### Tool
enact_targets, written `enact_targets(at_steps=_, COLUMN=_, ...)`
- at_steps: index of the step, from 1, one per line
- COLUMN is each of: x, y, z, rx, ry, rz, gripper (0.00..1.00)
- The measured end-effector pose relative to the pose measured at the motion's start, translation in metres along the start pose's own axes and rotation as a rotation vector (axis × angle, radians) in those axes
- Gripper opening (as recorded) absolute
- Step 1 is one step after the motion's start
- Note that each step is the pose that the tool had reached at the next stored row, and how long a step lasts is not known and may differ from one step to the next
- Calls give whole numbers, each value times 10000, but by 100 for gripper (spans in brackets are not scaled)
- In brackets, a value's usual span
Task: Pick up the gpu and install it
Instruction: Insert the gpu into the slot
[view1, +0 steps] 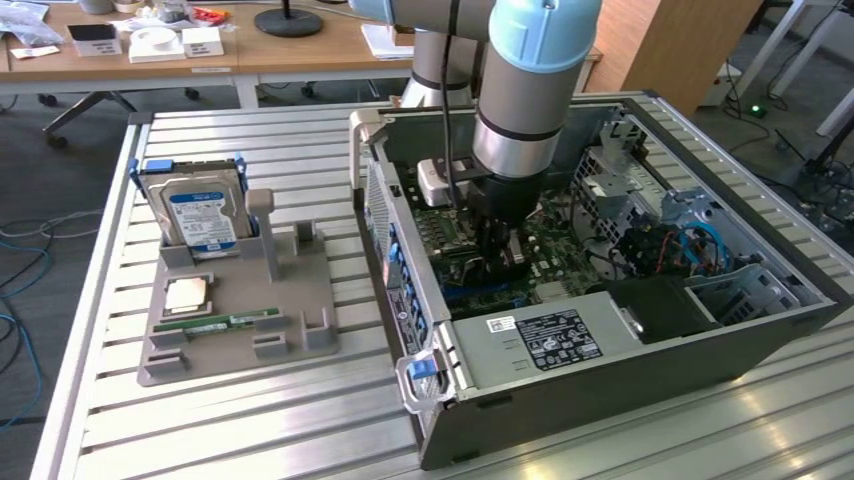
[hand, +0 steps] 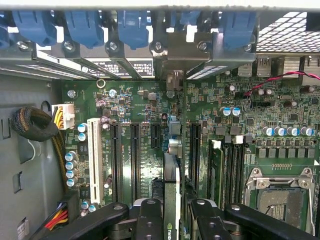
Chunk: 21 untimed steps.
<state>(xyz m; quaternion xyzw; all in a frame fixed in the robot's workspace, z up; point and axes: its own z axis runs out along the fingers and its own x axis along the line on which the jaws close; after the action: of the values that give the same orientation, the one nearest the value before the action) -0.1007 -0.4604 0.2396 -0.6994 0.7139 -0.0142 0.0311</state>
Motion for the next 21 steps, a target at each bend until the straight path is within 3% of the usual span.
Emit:
enact_targets(at_steps=5, x=-2, y=5, z=8, rx=4, ry=-20, rz=10, gripper=27)
enact_targets(at_steps=7, x=-1, y=1, z=2, rx=2, ry=-4, rz=3, gripper=39)
enact_targets(at_steps=10, x=0, y=0, z=0, rx=0, ry=-1, rz=0, gripper=45)
enact_targets(at_steps=14, x=0, y=0, z=0, rx=0, ry=-1, rz=0, gripper=63)
enact_targets(at_steps=21, x=0, y=-4, z=-8, rx=-2, ry=1, rz=-1, gripper=63)
